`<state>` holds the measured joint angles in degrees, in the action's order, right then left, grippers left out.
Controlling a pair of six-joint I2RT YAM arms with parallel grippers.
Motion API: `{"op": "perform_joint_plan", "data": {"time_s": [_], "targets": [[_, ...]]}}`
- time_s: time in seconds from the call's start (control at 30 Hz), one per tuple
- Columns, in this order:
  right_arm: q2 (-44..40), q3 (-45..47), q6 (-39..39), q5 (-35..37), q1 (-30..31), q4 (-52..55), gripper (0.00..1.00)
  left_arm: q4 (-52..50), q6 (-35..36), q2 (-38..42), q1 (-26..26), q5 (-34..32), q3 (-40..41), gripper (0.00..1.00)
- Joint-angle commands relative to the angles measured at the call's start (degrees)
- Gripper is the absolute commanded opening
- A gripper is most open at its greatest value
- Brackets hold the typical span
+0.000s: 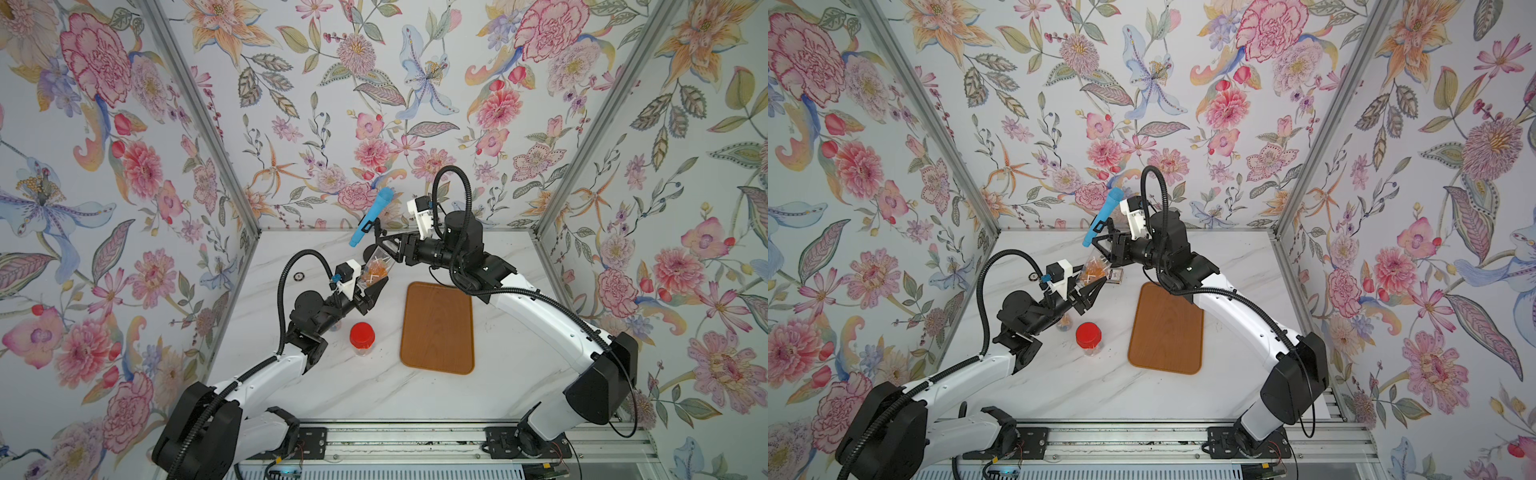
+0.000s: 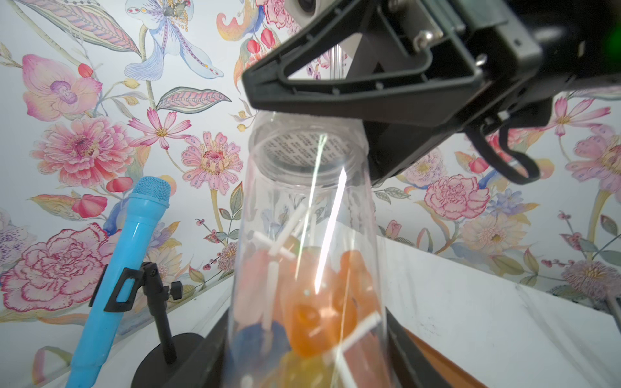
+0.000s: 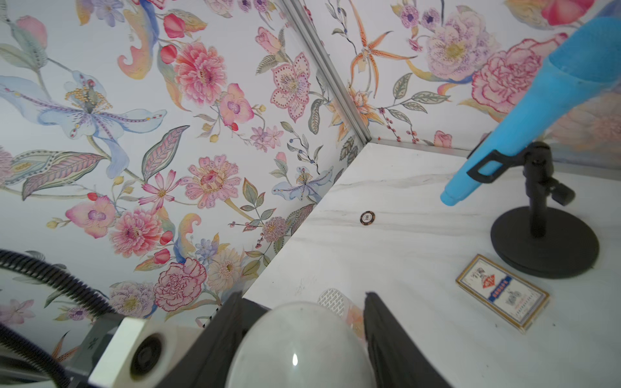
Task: Pour the candies out of the jar
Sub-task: Unscrew the lid from the jar.
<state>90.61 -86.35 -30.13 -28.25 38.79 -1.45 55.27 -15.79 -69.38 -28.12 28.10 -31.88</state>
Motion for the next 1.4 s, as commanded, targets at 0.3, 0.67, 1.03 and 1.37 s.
{"op": "perform_joint_plan", "data": {"time_s": [0.3,0.67,1.03,1.37], "targets": [[-2.1,0.5,10.8,-29.7,-0.5,-7.3,0.33,27.2,-21.1,-8.6,0.8,17.6,-2.0,0.0],[-2.3,-0.2,12.7,-26.2,-1.2,-3.8,0.44,18.9,-15.2,-5.8,0.8,15.2,-1.7,0.0],[-4.4,0.6,13.5,-20.8,-3.5,-2.2,0.91,17.4,-13.5,-5.2,0.8,14.6,-1.7,0.0],[-8.9,0.7,10.0,-2.8,-4.5,3.3,1.0,11.1,-8.1,-1.5,0.8,10.1,-0.6,0.0]]}}
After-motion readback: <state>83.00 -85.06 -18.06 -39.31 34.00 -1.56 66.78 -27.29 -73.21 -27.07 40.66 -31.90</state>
